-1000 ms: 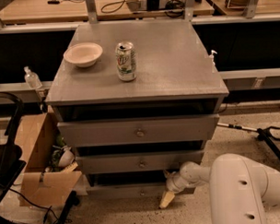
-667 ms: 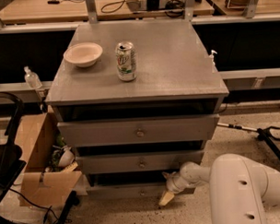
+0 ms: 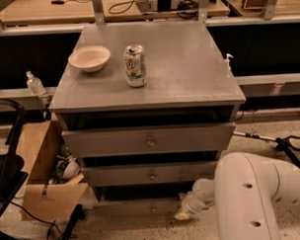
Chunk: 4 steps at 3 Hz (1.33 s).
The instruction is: Open bottom drawer
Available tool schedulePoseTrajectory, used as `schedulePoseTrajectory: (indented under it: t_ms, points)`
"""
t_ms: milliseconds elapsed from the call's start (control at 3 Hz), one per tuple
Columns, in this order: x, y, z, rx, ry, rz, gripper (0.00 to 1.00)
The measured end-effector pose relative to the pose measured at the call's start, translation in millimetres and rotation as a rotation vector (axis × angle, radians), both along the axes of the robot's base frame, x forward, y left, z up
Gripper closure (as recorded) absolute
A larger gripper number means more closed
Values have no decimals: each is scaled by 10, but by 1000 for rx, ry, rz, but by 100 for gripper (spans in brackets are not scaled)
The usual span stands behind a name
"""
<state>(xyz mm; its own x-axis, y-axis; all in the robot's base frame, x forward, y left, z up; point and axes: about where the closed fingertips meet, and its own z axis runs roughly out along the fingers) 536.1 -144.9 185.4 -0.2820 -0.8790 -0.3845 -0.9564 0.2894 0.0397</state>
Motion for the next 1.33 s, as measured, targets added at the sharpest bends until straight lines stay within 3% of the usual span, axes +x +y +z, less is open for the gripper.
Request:
schedulePoseTrajectory:
  t_ms: [333,667,1000,1333]
  points:
    - [-19,-4,29,-6,7,-3,85]
    - [-19,-4,58,-6,7,-3,100]
    - [-19,-4,58,-6,7,-3,100]
    - [-182,-28,136,-18,33,-5,100]
